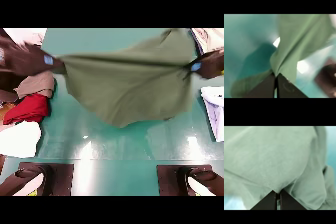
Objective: Fold the shirts.
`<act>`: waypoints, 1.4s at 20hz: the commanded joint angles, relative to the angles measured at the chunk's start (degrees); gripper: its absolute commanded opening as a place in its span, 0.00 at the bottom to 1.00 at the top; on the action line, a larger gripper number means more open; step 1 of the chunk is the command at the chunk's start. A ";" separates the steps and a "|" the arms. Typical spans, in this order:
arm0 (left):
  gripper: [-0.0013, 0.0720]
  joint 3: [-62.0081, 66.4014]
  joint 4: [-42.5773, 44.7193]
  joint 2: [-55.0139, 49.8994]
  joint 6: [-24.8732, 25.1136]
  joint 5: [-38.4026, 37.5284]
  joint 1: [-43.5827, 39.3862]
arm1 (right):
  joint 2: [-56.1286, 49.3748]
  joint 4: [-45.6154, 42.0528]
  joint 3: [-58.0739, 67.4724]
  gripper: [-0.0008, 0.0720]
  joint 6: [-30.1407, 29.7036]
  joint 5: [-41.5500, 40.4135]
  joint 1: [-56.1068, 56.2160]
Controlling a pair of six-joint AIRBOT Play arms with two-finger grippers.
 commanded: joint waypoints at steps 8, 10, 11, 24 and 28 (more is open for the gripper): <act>0.93 -20.28 12.28 -15.21 -1.88 22.82 0.09 | -19.26 0.11 -20.24 0.48 1.84 -27.82 12.76; 0.93 -17.20 12.31 -15.32 -2.82 21.90 0.09 | -21.38 0.11 -17.25 0.48 1.84 -25.35 9.86; 0.93 -14.75 13.05 -14.82 -2.82 19.17 0.09 | -21.29 0.11 -15.52 0.48 1.79 -22.40 8.02; 0.93 -58.55 4.20 10.34 -13.09 16.79 0.00 | -2.03 0.22 -13.68 0.48 -3.28 -8.66 -12.76; 0.93 -67.17 -0.50 10.32 -12.79 18.75 0.00 | -2.10 0.20 -13.68 0.48 -3.28 -8.90 -13.84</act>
